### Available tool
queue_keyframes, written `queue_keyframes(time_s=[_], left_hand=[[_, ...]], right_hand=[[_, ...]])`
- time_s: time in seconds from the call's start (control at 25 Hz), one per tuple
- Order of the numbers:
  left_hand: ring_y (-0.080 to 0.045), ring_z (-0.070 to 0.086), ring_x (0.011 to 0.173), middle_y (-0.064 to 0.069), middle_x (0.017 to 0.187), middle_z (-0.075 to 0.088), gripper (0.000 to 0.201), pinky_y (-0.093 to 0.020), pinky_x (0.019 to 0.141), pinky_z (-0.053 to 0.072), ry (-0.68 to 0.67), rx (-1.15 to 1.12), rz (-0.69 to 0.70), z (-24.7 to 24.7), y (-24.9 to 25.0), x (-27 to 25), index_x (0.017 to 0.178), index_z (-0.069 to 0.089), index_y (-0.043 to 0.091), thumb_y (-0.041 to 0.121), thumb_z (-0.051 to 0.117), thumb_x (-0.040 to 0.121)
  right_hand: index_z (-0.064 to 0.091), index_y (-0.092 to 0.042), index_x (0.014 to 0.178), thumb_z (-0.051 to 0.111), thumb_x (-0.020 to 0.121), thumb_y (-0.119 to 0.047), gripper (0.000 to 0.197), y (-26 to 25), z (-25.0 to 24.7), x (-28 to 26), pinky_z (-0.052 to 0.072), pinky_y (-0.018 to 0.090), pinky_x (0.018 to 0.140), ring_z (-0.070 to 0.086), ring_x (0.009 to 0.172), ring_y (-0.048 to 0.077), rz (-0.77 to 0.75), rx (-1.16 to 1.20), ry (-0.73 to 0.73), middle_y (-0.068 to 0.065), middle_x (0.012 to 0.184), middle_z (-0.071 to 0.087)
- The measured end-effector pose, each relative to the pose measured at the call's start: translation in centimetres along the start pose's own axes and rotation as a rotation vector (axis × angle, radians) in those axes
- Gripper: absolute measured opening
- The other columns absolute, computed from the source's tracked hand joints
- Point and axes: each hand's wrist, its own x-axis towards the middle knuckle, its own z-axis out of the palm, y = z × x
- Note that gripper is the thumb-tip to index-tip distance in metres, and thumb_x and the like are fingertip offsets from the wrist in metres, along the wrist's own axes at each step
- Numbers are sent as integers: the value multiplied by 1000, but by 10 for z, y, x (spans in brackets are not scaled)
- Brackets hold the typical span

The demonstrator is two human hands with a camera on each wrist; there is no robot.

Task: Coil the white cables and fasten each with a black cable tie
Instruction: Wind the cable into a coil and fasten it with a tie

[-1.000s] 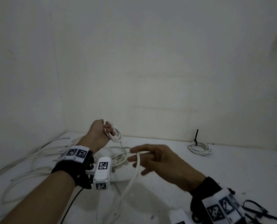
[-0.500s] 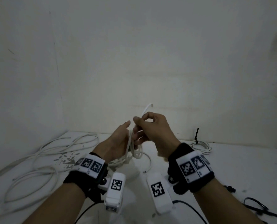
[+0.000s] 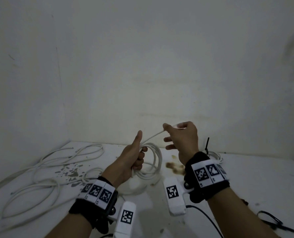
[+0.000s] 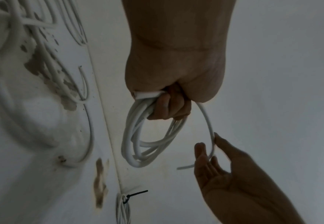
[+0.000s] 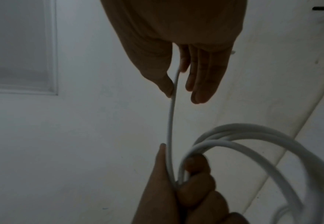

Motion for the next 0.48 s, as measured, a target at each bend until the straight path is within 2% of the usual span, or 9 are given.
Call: queue_keyframes(time_s=[0.08, 0.12, 0.2, 0.24, 0.28, 0.32, 0.4, 0.48], left_hand=[[-11, 16, 45, 6, 53, 22, 58, -23, 45, 16, -10, -54, 6, 3, -1, -1, 77, 47, 15, 72, 46, 87], [-10, 15, 43, 7, 52, 21, 57, -23, 43, 15, -28, -93, 6, 4, -1, -1, 74, 46, 16, 71, 46, 87], [-8, 14, 38, 8, 48, 21, 55, -21, 38, 17, -91, -215, 2, 4, -2, 3, 67, 44, 18, 68, 47, 89], [-7, 14, 35, 8, 47, 21, 54, -20, 36, 17, -132, -293, -4, 4, -1, 4, 65, 44, 18, 66, 47, 91], [-6, 14, 32, 9, 46, 21, 52, -19, 34, 16, -179, -365, -17, 4, 0, 6, 65, 44, 19, 63, 47, 92], [-5, 15, 31, 10, 45, 22, 50, -19, 34, 16, -227, -416, -26, 4, 1, 6, 65, 44, 18, 60, 47, 93], [-4, 16, 30, 10, 44, 23, 45, -20, 36, 16, -278, -423, -23, 4, 1, 6, 67, 47, 17, 53, 49, 94], [-5, 16, 31, 10, 45, 21, 41, -21, 36, 21, -247, -316, -27, 5, 0, 6, 68, 48, 17, 48, 52, 94]], right_hand=[[42, -17, 112, 82, 79, -21, 51, 7, -7, -2, 55, 33, 49, 69, 65, 24, -34, 0, 13, 13, 93, 68], [46, -19, 113, 82, 79, -28, 50, 10, -10, -3, 58, 35, 51, 70, 67, 23, -55, -42, -30, 12, 94, 69], [55, -24, 114, 82, 73, -51, 56, 16, -15, -5, 58, 36, 55, 71, 77, 19, -91, -280, -228, 2, 99, 70], [54, -28, 116, 84, 67, -55, 64, 20, -17, -6, 56, 32, 57, 70, 82, 16, -110, -405, -350, -4, 102, 68], [53, -29, 116, 87, 64, -51, 66, 24, -20, -7, 54, 28, 59, 68, 84, 14, -139, -499, -432, -7, 103, 66], [52, -29, 113, 90, 65, -40, 62, 29, -22, -7, 53, 26, 59, 67, 81, 13, -183, -543, -453, -7, 101, 67], [54, -28, 104, 85, 69, -19, 47, 38, -30, -3, 53, 23, 53, 66, 70, 17, -266, -539, -382, -4, 92, 69], [53, -27, 100, 76, 72, -11, 39, 43, -35, -4, 50, 19, 49, 67, 66, 18, -301, -550, -333, -4, 91, 70]])
